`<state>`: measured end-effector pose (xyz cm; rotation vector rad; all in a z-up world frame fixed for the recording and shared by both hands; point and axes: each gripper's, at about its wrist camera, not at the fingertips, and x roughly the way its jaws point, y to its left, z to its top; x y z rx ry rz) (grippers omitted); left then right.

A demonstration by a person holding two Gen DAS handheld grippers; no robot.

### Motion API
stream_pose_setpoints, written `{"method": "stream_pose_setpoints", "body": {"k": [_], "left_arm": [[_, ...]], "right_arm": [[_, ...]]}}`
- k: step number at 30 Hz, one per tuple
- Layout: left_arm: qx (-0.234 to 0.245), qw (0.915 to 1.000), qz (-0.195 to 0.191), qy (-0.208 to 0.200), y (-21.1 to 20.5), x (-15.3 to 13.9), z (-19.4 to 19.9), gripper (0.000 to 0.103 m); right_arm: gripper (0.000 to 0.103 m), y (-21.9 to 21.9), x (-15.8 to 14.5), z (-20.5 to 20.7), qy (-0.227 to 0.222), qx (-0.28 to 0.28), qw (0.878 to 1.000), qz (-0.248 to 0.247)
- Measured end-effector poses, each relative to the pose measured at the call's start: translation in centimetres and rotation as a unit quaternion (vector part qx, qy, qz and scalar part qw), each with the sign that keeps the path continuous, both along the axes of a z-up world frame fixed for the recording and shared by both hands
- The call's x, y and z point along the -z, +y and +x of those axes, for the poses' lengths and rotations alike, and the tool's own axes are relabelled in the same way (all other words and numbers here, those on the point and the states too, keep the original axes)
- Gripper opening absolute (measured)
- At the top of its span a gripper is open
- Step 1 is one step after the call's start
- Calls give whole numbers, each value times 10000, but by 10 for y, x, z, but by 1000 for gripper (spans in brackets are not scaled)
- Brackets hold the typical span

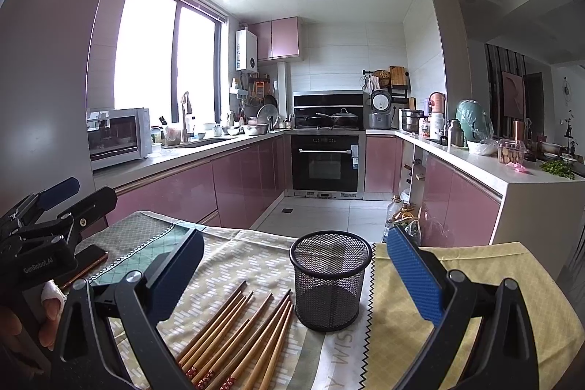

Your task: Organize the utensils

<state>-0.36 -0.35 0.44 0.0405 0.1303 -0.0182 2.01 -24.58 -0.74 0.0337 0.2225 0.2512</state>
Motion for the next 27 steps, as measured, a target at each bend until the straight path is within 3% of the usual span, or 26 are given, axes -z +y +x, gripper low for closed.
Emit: {"method": "stream_pose_setpoints", "body": {"k": [21, 23, 27], "left_arm": [[104, 9995, -21, 303, 4, 7, 10, 98], [195, 9987, 30, 466, 4, 10, 14, 98], [424, 9927, 378, 1063, -2, 25, 30, 98]], "right_arm": [[97, 0, 6, 2, 202, -116, 9997, -96], [97, 1, 10, 3, 352, -205, 9991, -137], [97, 11, 29, 14, 1058, -621, 9916, -415]]}}
